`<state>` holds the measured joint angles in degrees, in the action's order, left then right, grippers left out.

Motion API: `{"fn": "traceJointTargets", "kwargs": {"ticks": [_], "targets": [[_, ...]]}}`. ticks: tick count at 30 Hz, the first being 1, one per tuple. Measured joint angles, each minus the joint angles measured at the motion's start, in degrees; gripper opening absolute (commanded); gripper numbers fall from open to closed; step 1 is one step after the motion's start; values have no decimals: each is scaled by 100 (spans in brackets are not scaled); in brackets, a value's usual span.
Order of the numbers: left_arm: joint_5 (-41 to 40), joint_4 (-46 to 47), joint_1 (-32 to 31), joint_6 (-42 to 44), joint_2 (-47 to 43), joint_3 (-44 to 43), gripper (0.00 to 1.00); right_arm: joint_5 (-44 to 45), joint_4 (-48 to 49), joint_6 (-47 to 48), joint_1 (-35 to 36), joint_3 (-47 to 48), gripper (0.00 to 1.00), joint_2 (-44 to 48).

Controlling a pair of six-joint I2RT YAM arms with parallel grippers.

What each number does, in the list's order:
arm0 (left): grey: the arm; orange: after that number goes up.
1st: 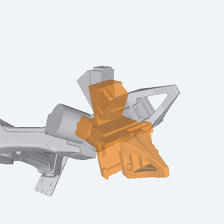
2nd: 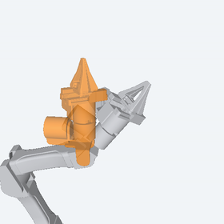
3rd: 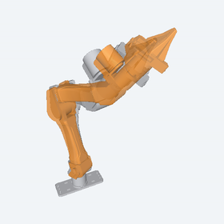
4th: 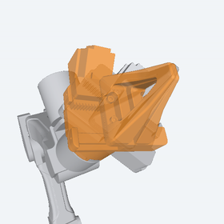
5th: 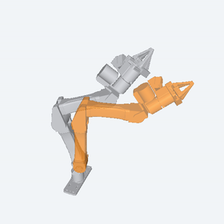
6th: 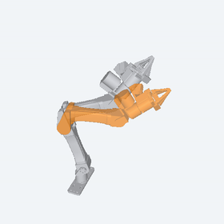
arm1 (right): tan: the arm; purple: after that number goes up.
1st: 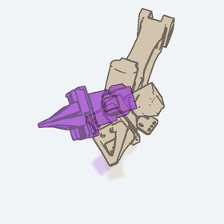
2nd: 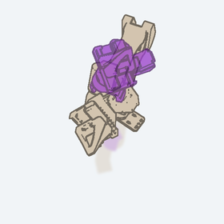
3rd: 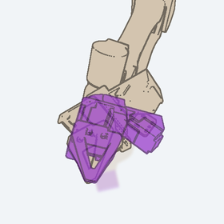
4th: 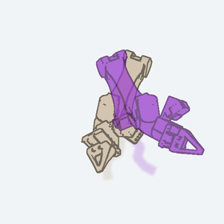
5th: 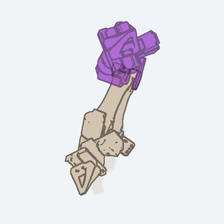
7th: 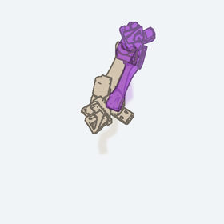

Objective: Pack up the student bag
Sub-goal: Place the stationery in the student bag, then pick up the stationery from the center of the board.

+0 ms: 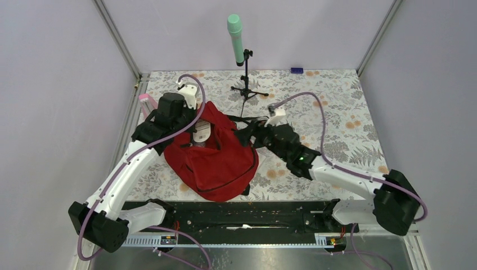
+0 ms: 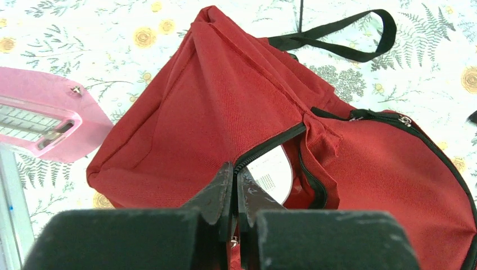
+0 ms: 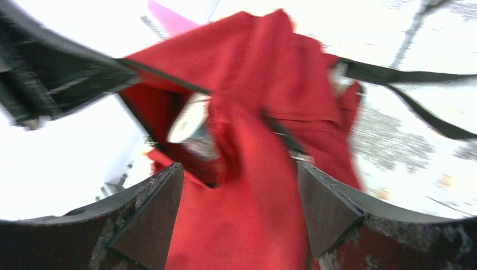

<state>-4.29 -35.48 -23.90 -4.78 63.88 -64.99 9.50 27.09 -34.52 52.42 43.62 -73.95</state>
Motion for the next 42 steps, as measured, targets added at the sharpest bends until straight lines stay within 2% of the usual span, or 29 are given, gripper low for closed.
{"fn": "traceJointTargets", "kwargs": {"ticks": [4, 7, 14, 20, 25, 42], "targets": [[-83, -144, 70, 2, 15, -140, 0, -334, -723, 28, -868, -442, 84, 573], [-87, -192, 114, 13, 85, -236, 0, -461, -1279, 37, -1257, -726, 83, 931], [-72, -177, 155, 109, 127, -278, 0, -520, -1753, -638, -1473, -1499, 72, 1405], [-33, -13, 188, 127, 111, -190, 0, -671, -1357, -1707, -1473, -2323, 68, 1320], [46, 157, 197, 105, 92, -57, 0, -739, -1012, -2221, -1473, -2487, 67, 1001], [44, 258, 212, 66, -105, 118, 0, -713, 697, -3032, -1401, -2590, 61, -634]]}}
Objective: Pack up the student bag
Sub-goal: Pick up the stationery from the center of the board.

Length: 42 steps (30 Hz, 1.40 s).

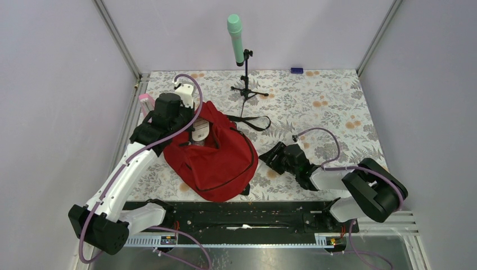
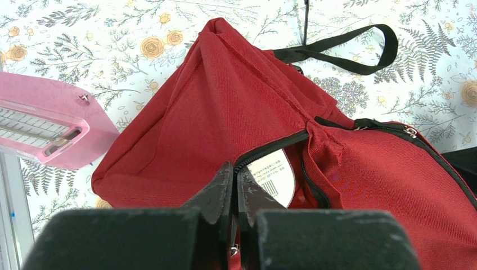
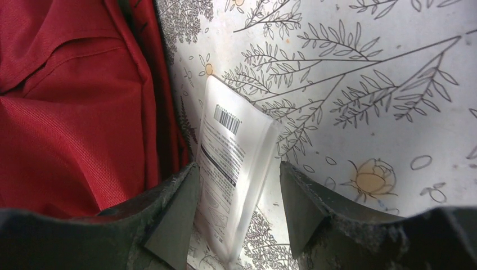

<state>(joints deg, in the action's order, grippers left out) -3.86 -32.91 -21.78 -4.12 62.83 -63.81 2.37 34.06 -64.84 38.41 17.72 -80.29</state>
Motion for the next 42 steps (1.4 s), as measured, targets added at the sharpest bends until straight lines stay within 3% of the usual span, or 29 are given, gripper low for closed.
{"fn": "traceJointTargets", "kwargs": {"ticks": [18, 29, 42], "targets": [[-4, 0, 2, 0, -11, 2, 0, -57, 1353, -306, 4, 9, 53, -905], [-2, -2, 11, 2, -11, 2, 0, -203, 1823, -271, 28, 17, 39, -1294], [-2, -2, 13, 4, -11, 2, 0, -208, 1891, 186, 116, 173, 0, -1534]]}}
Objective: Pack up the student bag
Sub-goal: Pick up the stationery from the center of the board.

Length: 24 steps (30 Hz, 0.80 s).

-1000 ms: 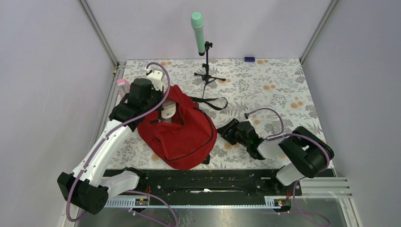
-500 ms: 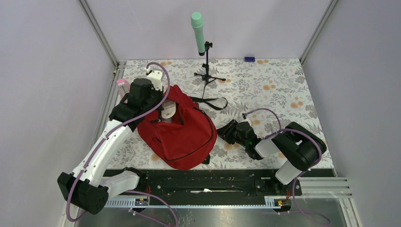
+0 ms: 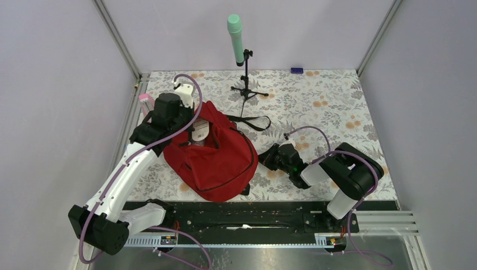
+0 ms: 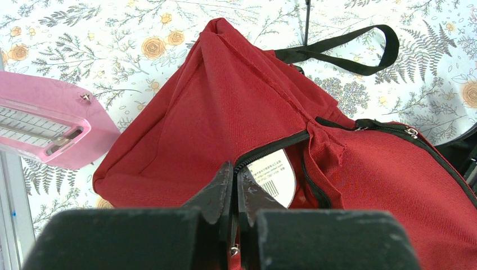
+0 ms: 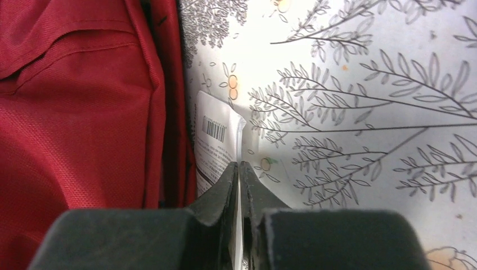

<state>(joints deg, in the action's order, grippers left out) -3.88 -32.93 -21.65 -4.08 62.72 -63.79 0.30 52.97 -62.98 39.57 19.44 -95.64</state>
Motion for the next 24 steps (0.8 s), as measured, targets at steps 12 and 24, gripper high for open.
{"fn": "traceJointTargets", "kwargs": {"ticks": [12, 24], "targets": [[0, 2, 20, 0, 0, 0, 0, 229, -341, 654, 20, -46, 0, 754], [0, 2, 26, 0, 0, 2, 0, 1698, -2328, 2201, 26, -140, 0, 3595]]}}
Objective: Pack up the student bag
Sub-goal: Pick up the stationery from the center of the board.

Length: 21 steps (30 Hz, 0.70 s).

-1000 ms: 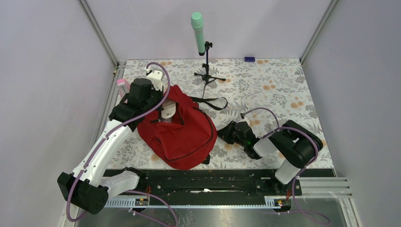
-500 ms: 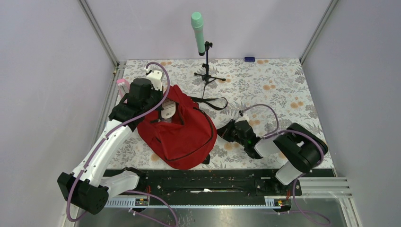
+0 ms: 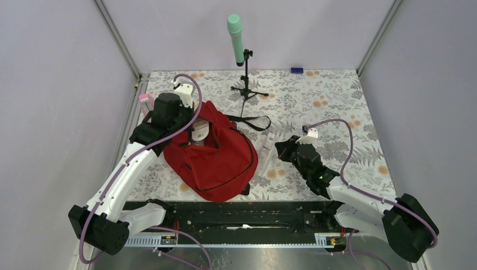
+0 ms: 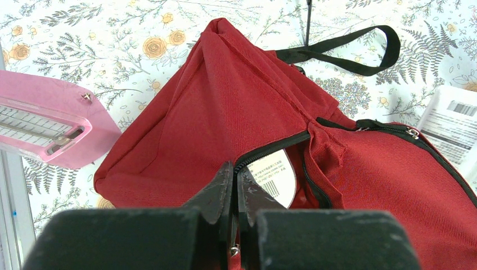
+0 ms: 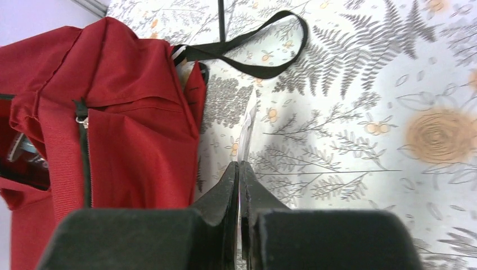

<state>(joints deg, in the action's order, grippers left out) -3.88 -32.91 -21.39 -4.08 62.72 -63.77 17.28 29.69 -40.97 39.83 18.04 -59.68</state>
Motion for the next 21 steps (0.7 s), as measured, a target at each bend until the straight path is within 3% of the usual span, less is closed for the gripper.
{"fn": "traceJointTargets", "kwargs": {"ticks": [2, 8, 10, 14, 21], "targets": [[2, 2, 0, 0, -2, 7, 5, 127, -341, 256, 0, 0, 0, 306], [81, 142, 9, 76, -70, 17, 60, 216, -1235, 885, 0, 190, 0, 1158], [144, 273, 11, 92, -144, 20, 72, 186, -1464, 1067, 0, 376, 0, 1340], [455, 605, 31, 96, -372, 85, 85, -122, -1770, 1373, 0, 857, 0, 1475], [1609, 1137, 31, 105, -675, 350, 92, -852, -2107, 1690, 4, 1683, 0, 1478]]}}
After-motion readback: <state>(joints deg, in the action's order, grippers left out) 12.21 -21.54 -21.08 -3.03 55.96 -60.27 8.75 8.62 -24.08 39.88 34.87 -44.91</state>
